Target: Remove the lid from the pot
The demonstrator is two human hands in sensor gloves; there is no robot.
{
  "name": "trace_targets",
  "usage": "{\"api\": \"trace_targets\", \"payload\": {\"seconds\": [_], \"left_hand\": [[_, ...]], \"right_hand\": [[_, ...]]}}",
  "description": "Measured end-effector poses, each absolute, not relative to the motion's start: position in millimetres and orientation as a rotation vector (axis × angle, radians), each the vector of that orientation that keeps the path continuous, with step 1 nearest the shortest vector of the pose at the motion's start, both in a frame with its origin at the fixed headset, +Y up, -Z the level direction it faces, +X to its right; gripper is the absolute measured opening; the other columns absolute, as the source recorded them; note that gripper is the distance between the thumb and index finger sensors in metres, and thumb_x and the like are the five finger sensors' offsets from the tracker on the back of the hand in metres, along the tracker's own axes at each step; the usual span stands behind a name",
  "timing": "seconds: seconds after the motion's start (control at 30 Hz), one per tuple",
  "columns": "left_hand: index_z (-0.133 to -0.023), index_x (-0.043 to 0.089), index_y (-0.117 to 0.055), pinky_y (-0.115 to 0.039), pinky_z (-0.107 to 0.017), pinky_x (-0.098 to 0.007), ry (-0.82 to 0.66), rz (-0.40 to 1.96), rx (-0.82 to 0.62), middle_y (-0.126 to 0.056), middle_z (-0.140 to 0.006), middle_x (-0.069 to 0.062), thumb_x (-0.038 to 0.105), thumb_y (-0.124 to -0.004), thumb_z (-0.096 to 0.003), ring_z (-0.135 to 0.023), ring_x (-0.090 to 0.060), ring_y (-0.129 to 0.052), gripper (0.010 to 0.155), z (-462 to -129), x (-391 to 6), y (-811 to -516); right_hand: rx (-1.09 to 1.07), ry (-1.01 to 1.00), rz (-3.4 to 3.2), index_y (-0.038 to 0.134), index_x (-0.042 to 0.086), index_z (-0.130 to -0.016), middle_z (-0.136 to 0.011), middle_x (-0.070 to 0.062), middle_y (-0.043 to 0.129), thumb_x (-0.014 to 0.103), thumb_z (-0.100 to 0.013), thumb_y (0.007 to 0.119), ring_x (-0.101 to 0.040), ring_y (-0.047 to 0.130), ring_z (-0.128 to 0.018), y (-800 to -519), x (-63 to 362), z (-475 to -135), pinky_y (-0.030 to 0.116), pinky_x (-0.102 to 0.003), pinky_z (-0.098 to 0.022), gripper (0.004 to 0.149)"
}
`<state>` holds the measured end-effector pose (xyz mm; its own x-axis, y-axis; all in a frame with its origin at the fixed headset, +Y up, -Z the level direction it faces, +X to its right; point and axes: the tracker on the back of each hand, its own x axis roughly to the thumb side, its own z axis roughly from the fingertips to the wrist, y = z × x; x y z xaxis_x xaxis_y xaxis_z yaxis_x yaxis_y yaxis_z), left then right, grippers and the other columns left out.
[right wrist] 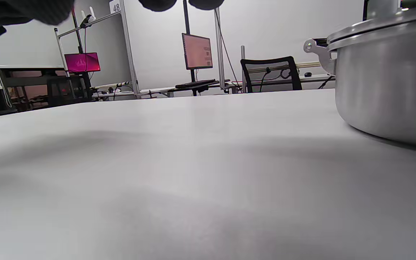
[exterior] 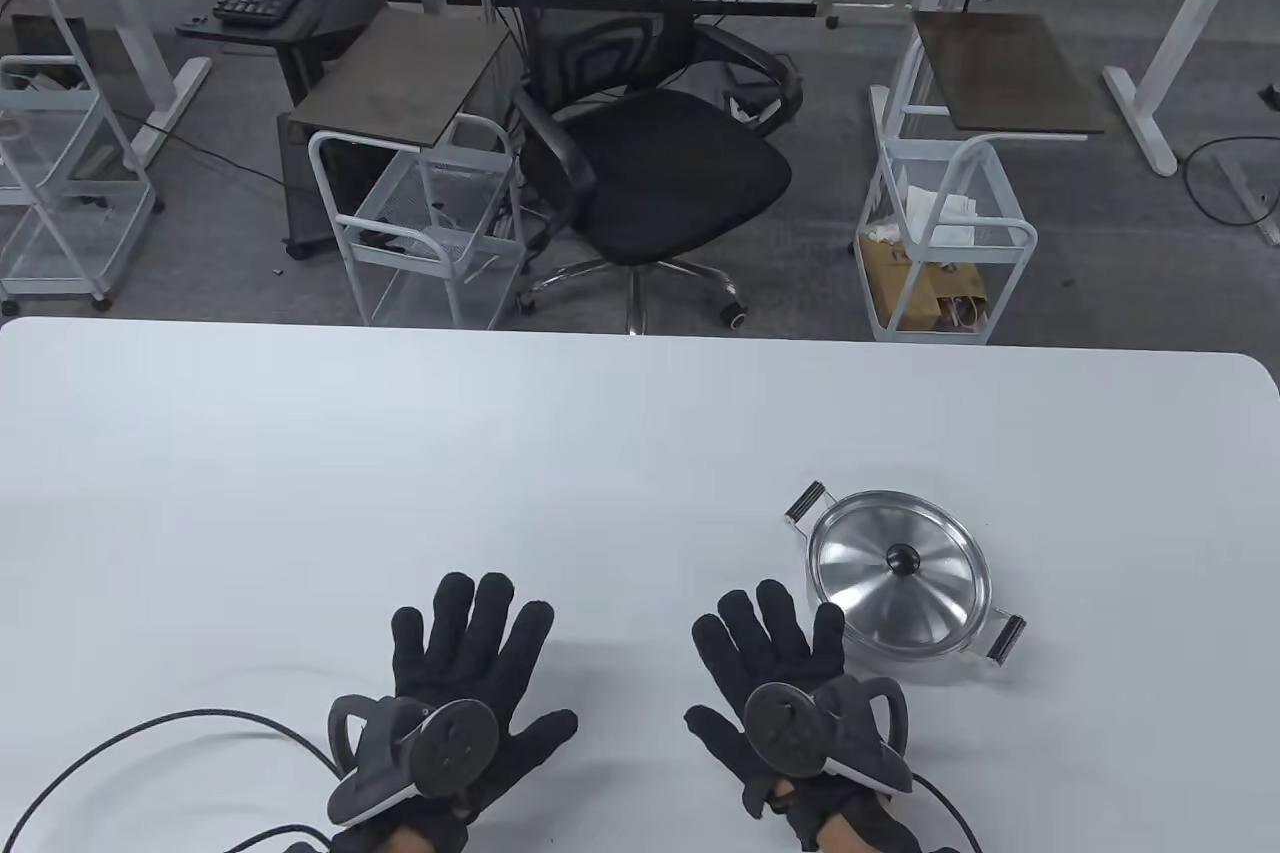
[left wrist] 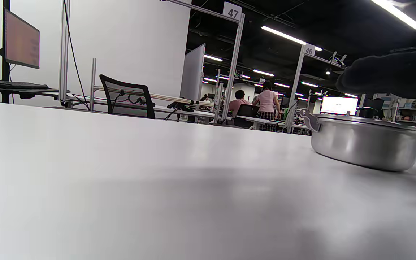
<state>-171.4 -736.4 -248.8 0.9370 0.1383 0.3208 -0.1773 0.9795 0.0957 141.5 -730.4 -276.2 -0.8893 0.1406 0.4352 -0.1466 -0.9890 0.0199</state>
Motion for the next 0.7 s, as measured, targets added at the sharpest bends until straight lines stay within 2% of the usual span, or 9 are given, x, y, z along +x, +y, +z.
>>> {"api": "trace_targets", "payload": {"seconds": [0.7], "left_hand": [[-0.115, 0.046, -0.018, -0.018, -0.076, -0.067, -0.282, 0.219, 0.136, -0.017, -0.129, 0.001, 0.088, -0.053, -0.046, -0.117, -0.035, -0.013, 0.088, -250.9, -180.0, -734.2]], "right_hand": [[0.678, -0.088, 2.868, 0.031, 0.03, -0.111, -0.121, -0.005, 0.023, 0.062, -0.052, 0.06, -0.046, 0.014, -0.111, -722.9, 145.6, -273.6, 0.013, -0.074, -0.07, 0.073]]}}
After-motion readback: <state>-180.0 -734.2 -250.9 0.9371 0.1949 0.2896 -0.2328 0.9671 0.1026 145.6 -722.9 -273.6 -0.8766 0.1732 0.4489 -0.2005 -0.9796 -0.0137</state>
